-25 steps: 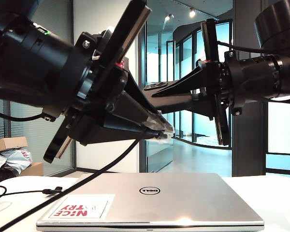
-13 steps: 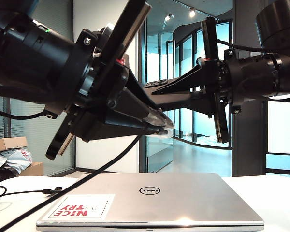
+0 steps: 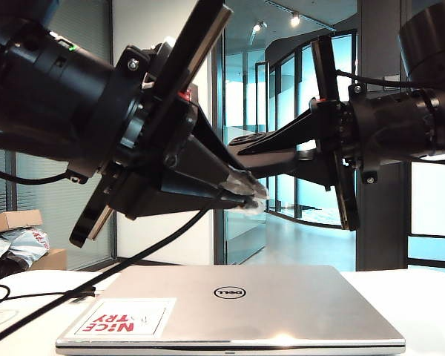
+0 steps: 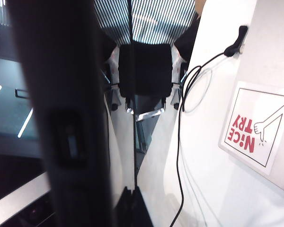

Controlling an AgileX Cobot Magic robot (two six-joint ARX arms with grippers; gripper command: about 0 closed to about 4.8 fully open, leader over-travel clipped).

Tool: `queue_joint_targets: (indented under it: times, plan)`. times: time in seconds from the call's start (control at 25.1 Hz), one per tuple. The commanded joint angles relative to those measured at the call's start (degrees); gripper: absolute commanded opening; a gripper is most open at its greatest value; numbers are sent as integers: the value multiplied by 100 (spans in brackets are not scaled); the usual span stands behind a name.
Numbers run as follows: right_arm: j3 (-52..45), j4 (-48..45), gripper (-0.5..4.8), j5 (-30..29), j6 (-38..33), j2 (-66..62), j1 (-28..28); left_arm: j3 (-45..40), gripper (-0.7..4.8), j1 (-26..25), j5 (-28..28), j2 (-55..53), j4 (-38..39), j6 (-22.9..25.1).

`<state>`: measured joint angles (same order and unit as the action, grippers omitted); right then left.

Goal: Pick up the charging cable and the phone, plug the charging cable into the charging port on the phone, and finally place them back on the table.

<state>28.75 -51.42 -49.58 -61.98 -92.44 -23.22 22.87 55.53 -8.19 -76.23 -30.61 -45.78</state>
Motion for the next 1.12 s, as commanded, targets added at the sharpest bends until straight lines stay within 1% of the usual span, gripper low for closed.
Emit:
queue_joint_targets:
  times: [0.04,0.24,0.48,0.6,0.68,1.12]
  plan:
    - [0,-450,-6,-63,-109,52,-13,24,-6,-9,68,17,-225,31]
    - [-2,-634,-6,-24,-258,52,-4,24,-6,-9,68,17,-205,31]
    - [-15,-647,-6,63,-313,52,107,24,-6,-7,68,17,-208,31]
    - [-17,-833,-6,116,-442,52,133,24,-6,-7,68,17,-205,31]
    - [-17,-929,-6,81,-584,50,138,24,-6,-7,68,17,-208,31]
    - [-107,-883,-6,-50,-579,50,138,24,-6,-7,68,17,-210,31]
